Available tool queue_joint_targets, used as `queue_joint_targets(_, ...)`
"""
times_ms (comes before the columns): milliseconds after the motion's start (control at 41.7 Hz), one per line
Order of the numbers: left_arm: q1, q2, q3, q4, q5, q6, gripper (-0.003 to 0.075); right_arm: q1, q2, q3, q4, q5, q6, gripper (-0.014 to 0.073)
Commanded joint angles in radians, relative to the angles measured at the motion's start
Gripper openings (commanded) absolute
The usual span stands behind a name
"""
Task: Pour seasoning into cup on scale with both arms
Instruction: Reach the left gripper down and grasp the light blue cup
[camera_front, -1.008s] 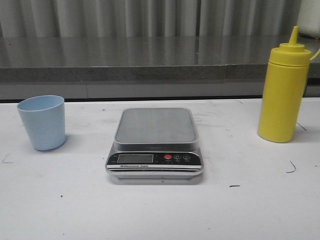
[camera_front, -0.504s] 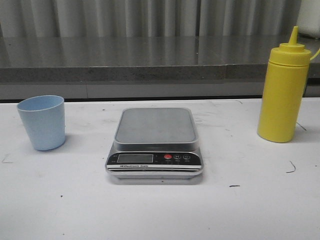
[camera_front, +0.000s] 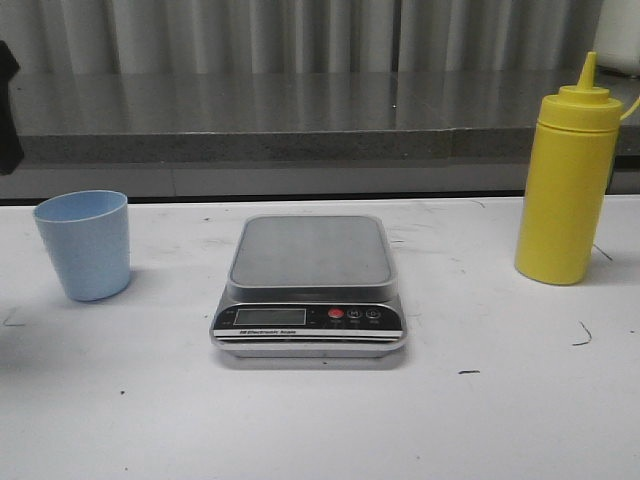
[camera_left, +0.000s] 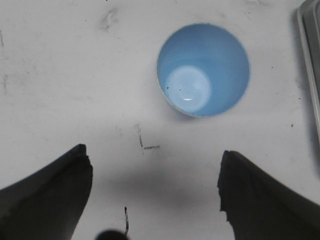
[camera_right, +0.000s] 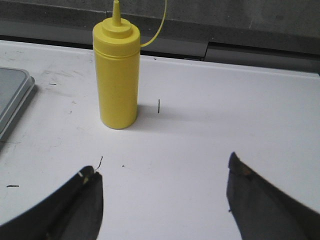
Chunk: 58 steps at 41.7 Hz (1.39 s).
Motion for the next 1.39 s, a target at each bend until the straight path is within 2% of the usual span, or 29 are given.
queue_joint_targets(0, -0.007, 0.037, -0.072, -0.010, -0.051, -0.004, 0.0512, -0.006, 0.016, -0.026, -0.014, -0.078, -0.009, 0.0542)
queue_joint_targets(336, -0.007, 0.244, -0.222, -0.010, -0.069, -0.004, 0.0512, -0.006, 0.016, -0.026, -0.014, -0.078, -0.009, 0.0542)
queue_joint_targets(576, -0.007, 0.328, -0.272, -0.010, -0.067, -0.004, 0.0505, -0.006, 0.016, -0.026, -0.014, -0.078, -0.009, 0.0542)
queue_joint_targets(672, -0.011, 0.335, -0.274, -0.010, -0.046, -0.004, 0.0430, -0.006, 0.016, -0.026, -0.014, -0.078, -0.009, 0.0542)
queue_joint_targets(840, -0.016, 0.337, -0.276, -0.013, -0.049, -0.004, 0.0198, -0.006, 0.016, -0.026, -0.014, -0.078, -0.009, 0.0542)
queue_joint_targets(1032, -0.016, 0.335, -0.278, -0.034, -0.057, -0.004, 0.0030, -0.006, 0.016, -0.026, -0.014, -0.078, -0.009, 0.0542)
queue_joint_targets(1104, -0.018, 0.329, -0.278, -0.050, -0.059, -0.004, -0.0016, -0.006, 0.016, -0.026, -0.014, -0.078, -0.009, 0.0542)
queue_joint_targets(1368, -0.116, 0.252, -0.284, -0.056, -0.062, -0.004, -0.0020, -0.006, 0.016, -0.026, -0.014, -0.078, -0.009, 0.0542)
